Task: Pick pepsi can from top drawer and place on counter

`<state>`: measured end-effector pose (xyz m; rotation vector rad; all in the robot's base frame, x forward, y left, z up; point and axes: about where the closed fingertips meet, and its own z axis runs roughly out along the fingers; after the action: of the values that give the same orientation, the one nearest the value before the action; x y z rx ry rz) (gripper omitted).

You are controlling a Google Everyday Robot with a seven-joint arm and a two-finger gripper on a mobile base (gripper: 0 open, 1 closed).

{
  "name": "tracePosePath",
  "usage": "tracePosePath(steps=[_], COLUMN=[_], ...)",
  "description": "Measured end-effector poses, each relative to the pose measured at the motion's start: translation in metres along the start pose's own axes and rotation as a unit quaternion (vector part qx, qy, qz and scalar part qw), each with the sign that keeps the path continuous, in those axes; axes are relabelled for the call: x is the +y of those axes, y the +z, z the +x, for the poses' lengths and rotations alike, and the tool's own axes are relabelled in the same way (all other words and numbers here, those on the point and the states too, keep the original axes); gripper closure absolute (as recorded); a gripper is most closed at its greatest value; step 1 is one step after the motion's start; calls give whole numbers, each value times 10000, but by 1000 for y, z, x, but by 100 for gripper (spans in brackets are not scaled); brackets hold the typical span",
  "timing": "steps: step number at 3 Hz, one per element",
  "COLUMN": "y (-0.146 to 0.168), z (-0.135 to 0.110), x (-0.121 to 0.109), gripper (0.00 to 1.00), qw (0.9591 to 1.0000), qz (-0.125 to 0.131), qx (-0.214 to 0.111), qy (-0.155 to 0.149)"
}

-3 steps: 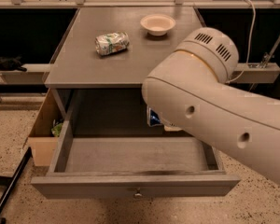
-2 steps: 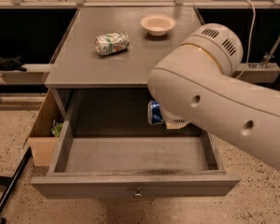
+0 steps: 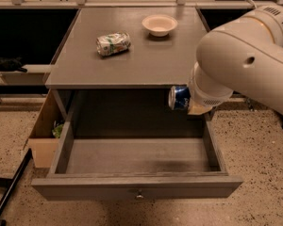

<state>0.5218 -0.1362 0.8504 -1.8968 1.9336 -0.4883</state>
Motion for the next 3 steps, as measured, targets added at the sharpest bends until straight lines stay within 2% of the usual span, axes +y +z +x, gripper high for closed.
tracePosePath(steps=[1,2,3], y=[-1,-4,-17], z=[2,-2,-18], x=[-3,4,-4], gripper=[100,100,100], qw=[10000,9999,9987], qz=[21,28,236], qx=[-14,50,242], qy=[6,-128,-379])
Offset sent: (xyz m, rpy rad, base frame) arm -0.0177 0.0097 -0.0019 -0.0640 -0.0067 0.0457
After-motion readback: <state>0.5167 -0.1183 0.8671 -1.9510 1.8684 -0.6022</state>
